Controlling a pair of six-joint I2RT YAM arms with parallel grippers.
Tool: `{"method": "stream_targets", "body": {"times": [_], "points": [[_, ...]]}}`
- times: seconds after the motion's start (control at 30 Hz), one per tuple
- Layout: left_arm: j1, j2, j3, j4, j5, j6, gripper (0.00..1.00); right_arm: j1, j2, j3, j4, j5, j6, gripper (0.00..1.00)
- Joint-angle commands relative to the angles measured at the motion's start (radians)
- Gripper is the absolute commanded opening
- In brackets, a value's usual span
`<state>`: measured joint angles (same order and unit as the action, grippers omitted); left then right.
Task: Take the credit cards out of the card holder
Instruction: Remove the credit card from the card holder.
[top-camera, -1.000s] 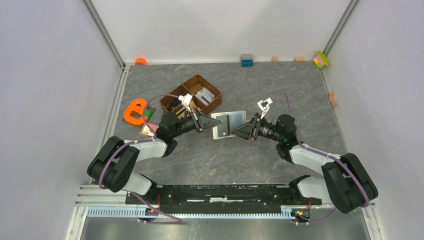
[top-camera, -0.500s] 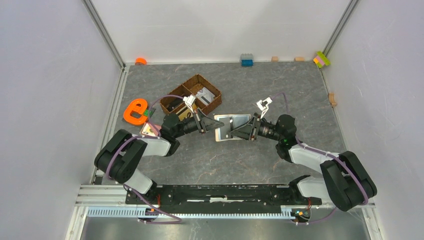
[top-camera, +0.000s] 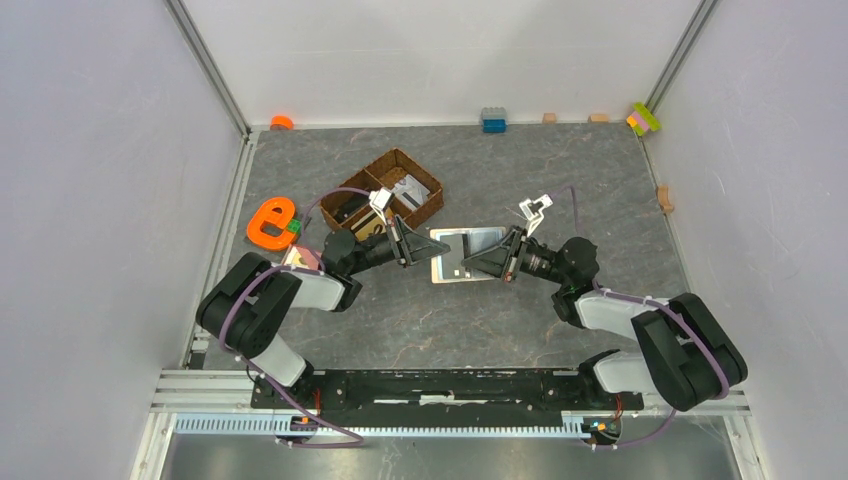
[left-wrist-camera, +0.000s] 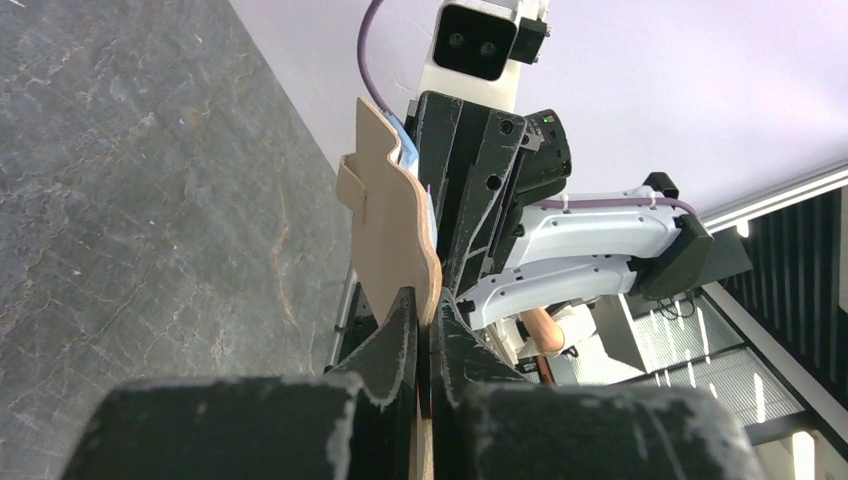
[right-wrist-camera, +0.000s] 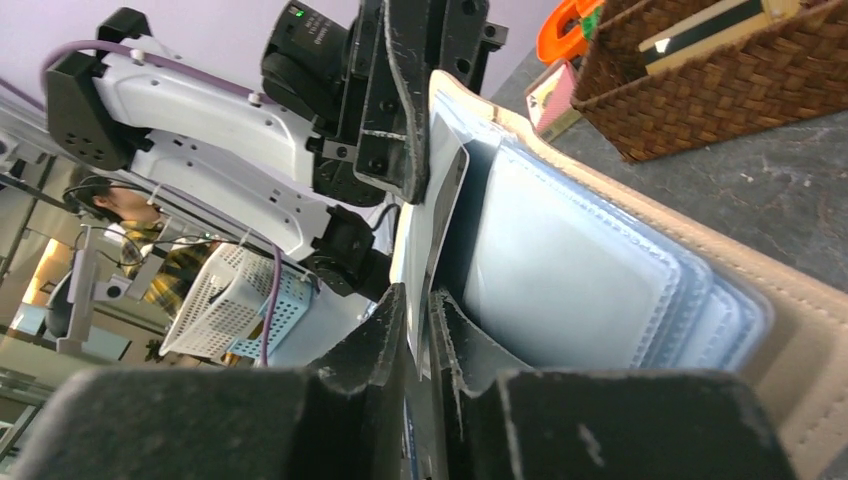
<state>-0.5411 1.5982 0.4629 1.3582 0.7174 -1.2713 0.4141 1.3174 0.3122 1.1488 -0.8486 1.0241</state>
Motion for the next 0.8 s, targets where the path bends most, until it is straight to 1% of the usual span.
{"method": "stream_targets", "body": {"times": [0.0, 0.07, 0.13, 0.2, 0.23, 0.3, 0.37, 0.47, 0.57, 0.6, 0.77], "points": [[-0.009, 0.003, 0.032, 0.084, 0.025, -0.035, 0.02, 0.002, 0.001, -0.01, 0.217, -0.026, 0.077, 0.16], [-0.008, 0.003, 0.032, 0.084, 0.025, -0.037, 0.02, 0.001, 0.001, -0.009, 0.219, -0.024, 0.08, 0.11], [-0.007, 0.0, 0.031, 0.086, 0.025, -0.037, 0.03, -0.004, -0.002, -0.014, 0.219, -0.019, 0.081, 0.04], [-0.005, -0.007, 0.026, 0.087, 0.022, -0.036, 0.08, -0.013, -0.008, -0.02, 0.217, -0.01, 0.083, 0.0], [-0.002, -0.011, 0.024, 0.088, 0.02, -0.036, 0.13, -0.02, -0.011, -0.025, 0.212, -0.005, 0.083, 0.0], [0.002, -0.014, 0.018, 0.087, 0.014, -0.034, 0.19, -0.033, -0.019, -0.033, 0.195, 0.004, 0.077, 0.0], [0.005, -0.012, 0.017, 0.087, 0.013, -0.037, 0.2, -0.044, -0.029, -0.037, 0.169, 0.014, 0.066, 0.0], [0.009, -0.006, 0.015, 0.094, 0.013, -0.042, 0.19, -0.055, -0.036, -0.041, 0.145, 0.023, 0.056, 0.0], [0.012, -0.006, 0.009, 0.099, 0.009, -0.041, 0.06, -0.056, -0.039, -0.037, 0.088, 0.029, 0.028, 0.0], [0.014, -0.006, 0.007, 0.1, 0.007, -0.041, 0.03, -0.06, -0.041, -0.034, 0.063, 0.032, 0.018, 0.0], [0.02, -0.004, 0.002, 0.099, 0.001, -0.039, 0.02, -0.068, -0.052, -0.024, -0.041, 0.053, -0.029, 0.0]]}}
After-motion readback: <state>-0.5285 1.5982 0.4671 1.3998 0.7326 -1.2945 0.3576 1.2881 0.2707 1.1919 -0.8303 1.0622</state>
